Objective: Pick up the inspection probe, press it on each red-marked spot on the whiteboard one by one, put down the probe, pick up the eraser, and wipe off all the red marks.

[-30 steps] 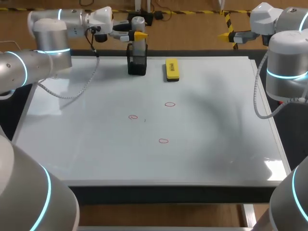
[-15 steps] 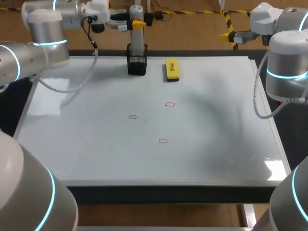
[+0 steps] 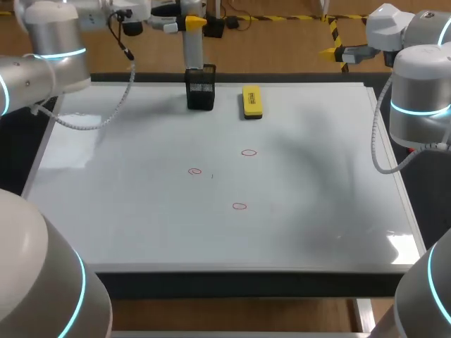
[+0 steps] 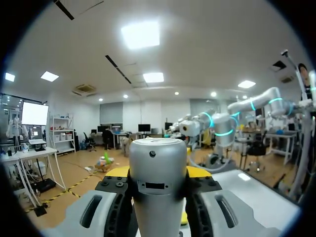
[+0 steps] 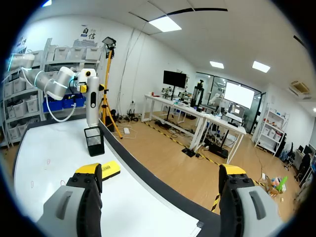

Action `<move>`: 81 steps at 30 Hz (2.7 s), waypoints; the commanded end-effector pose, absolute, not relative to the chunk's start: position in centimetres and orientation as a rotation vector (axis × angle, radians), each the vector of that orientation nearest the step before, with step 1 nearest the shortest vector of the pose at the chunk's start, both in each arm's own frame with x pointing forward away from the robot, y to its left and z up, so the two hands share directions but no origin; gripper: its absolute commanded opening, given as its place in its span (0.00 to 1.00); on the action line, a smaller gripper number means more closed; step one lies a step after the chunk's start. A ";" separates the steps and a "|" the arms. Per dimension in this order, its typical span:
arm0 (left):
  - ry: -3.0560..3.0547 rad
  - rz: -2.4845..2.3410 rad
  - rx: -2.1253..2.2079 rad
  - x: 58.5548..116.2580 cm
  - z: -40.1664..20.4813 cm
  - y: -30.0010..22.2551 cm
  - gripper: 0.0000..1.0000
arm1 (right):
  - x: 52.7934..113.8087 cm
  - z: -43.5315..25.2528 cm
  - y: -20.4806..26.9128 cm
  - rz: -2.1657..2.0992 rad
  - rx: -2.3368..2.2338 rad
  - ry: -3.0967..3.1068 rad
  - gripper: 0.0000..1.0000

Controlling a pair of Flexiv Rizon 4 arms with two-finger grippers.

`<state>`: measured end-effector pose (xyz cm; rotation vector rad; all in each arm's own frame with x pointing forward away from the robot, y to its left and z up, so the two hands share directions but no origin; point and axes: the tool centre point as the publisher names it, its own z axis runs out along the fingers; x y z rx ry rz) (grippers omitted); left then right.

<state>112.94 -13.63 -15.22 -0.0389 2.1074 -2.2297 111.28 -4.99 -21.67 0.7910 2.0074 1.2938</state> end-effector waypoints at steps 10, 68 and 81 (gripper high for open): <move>2.041 -2.113 -0.222 109.9 -14.3 -7.1 0.00 | 111.3 -21.7 -5.0 1.294 0.791 2.008 1.00; 1.984 -2.042 -0.341 104.1 -18.9 3.4 0.00 | 113.2 -22.8 -4.0 1.299 0.623 2.217 1.00; 1.984 -2.042 -0.341 104.1 -18.9 3.4 0.00 | 115.4 -25.0 0.9 0.703 -0.283 2.870 1.00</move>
